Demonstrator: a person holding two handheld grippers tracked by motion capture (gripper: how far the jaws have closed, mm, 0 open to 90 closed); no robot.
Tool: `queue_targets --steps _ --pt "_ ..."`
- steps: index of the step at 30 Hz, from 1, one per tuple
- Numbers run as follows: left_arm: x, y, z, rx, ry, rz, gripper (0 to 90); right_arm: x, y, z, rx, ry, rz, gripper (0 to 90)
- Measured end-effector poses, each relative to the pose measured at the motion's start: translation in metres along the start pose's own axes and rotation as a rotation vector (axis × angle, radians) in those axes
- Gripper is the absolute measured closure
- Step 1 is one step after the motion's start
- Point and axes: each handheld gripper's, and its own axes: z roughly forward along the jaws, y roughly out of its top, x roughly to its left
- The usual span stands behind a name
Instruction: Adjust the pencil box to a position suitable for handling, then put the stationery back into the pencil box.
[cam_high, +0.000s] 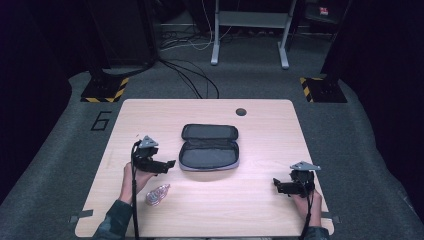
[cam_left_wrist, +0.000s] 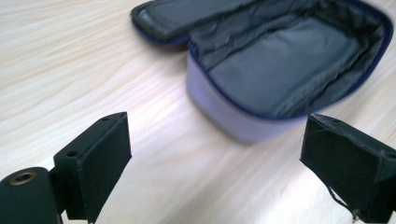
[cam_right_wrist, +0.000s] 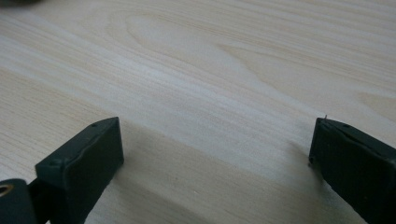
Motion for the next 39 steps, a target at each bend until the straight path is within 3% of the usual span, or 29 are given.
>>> queue_targets --steps 2,3,7,16,23,29,39 --pt "-0.001 -0.005 -0.004 0.01 0.022 0.007 5.9 0.0 0.0 0.0 0.0 0.0 0.0 2.5" --pt "-0.003 -0.012 -0.009 0.007 0.032 0.003 0.8 0.0 0.0 0.0 0.0 0.0 0.0 2.5" --pt "-0.007 -0.025 -0.021 0.004 0.057 0.012 0.2 0.0 0.0 0.0 0.0 0.0 -0.002 2.5" --pt "-0.009 -0.055 -0.041 -0.006 0.069 0.004 0.0 0.0 0.0 0.0 0.001 0.0 -0.001 2.6" --pt "-0.014 -0.08 -0.051 -0.016 0.064 -0.027 0.0 0.0 0.0 0.0 0.0 -0.001 -0.001 2.6" --pt "-0.023 -0.097 -0.048 -0.007 0.053 -0.02 0.0 0.0 0.0 0.0 0.0 -0.002 0.0 2.6" --pt "-0.036 -0.105 -0.034 0.022 0.006 0.009 0.2 0.0 0.0 0.0 0.0 -0.002 -0.001 2.6"
